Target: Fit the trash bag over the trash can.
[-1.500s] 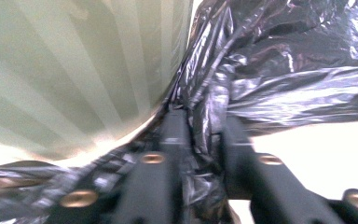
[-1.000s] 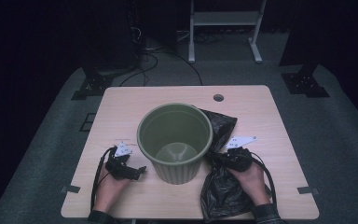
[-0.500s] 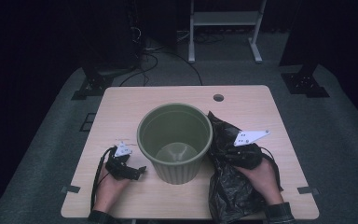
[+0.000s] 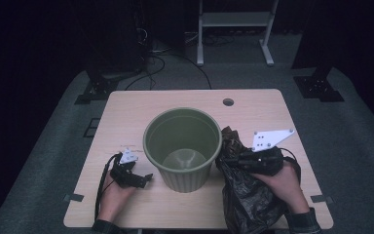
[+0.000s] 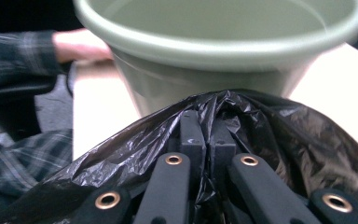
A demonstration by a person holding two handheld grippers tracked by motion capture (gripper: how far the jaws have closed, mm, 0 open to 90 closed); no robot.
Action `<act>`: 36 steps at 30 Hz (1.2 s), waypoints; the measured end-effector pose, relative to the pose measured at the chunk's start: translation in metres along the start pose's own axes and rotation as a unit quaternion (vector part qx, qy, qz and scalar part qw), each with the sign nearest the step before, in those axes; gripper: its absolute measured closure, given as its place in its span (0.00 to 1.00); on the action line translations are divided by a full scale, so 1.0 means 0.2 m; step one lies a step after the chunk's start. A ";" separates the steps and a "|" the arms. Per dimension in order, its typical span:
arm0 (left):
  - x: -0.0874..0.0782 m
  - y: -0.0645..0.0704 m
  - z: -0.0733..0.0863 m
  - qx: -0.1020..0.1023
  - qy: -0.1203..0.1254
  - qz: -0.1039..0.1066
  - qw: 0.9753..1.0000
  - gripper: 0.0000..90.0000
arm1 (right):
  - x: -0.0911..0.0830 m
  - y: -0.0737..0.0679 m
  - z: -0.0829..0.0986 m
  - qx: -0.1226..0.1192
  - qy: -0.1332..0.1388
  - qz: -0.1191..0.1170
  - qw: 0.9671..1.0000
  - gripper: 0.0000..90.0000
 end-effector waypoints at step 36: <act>0.00 0.00 0.00 0.000 0.001 0.000 1.000 0.00 | -0.02 -0.10 -0.80 -0.107 0.086 -0.149 0.979 0.98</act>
Point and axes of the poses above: each handheld gripper's, and its own axes: x roughly forward along the jaws, z roughly out of its underside, y roughly to its right, the point moved 8 cm from there along x, roughly forward along the jaws, and after that the axes turned 10 degrees about -y, right-handed, at the moved point
